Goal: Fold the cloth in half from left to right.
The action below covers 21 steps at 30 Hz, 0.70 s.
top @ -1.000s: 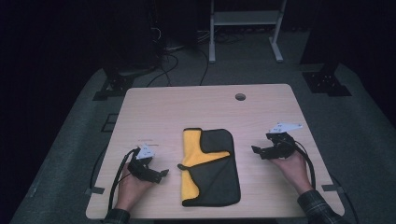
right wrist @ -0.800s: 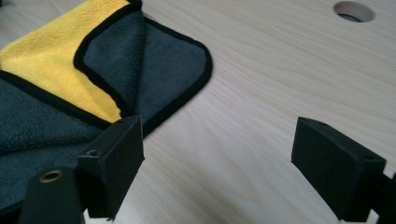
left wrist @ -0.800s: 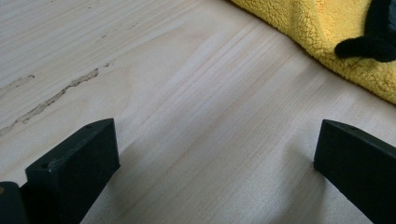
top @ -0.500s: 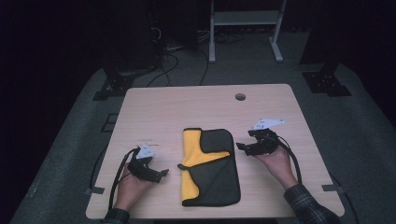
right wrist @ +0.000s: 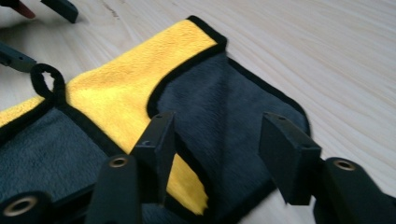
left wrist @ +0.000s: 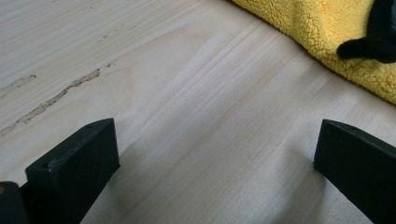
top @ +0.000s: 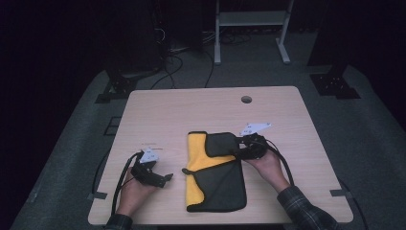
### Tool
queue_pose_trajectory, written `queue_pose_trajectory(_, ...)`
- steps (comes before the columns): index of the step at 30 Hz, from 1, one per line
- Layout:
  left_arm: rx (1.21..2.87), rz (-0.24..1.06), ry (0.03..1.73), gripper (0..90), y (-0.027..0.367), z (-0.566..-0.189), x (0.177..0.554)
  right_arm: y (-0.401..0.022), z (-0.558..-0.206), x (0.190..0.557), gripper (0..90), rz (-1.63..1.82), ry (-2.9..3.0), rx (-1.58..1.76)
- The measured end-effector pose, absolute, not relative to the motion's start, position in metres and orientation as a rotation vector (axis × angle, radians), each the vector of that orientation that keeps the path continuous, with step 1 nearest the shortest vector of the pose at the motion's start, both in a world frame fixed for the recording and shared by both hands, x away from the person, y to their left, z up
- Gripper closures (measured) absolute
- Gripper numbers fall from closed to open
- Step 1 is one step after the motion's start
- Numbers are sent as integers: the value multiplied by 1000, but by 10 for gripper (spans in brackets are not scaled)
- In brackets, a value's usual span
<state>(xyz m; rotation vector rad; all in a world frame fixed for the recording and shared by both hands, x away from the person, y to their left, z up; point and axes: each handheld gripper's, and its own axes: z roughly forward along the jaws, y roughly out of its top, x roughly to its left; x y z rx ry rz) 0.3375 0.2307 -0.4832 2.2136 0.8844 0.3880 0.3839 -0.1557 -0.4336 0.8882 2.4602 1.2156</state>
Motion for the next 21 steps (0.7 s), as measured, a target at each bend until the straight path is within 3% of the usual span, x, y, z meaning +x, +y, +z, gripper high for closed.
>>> queue_pose_trajectory(13,2211,388,886,0,231,-483,337,-108,-444,392,597,1238,2547,811)
queue_pose_trajectory(21,2215,390,882,0,231,-483,338,-88,-457,394,633,1201,2593,767)
